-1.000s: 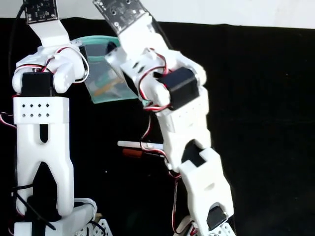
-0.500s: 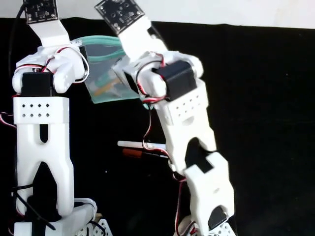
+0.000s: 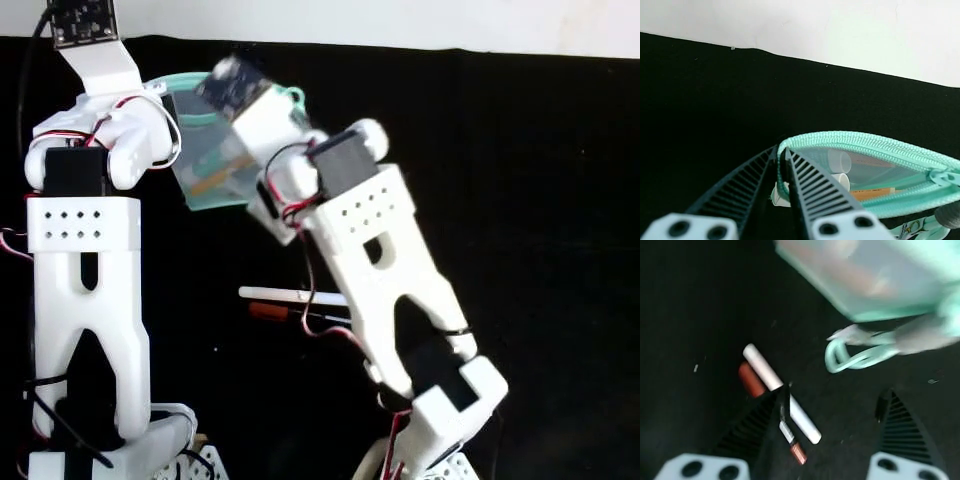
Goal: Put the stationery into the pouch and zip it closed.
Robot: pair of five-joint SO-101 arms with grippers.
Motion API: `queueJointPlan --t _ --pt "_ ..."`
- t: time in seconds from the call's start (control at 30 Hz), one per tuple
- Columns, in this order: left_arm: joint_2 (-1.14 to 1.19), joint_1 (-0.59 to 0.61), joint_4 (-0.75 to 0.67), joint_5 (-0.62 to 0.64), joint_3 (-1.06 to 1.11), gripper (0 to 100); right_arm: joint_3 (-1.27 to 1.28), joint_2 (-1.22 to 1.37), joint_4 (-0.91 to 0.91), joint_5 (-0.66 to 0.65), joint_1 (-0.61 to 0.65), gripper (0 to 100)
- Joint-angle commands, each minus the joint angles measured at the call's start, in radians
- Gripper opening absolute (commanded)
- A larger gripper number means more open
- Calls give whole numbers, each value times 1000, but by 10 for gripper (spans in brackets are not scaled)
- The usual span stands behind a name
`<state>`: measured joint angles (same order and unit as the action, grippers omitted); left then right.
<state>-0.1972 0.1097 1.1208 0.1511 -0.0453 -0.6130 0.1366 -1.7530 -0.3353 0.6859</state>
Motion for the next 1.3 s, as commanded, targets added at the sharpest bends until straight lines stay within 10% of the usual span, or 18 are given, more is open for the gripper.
queueJointPlan --t 0.0,0.4,1.27 --pt "16 -12 -3 6 19 7 119 -81 -7 -18 33 278" --pt "16 -12 -3 6 19 7 395 -99 41 -20 33 278" --pt "16 -12 -3 6 19 7 909 -58 602 -480 99 278"
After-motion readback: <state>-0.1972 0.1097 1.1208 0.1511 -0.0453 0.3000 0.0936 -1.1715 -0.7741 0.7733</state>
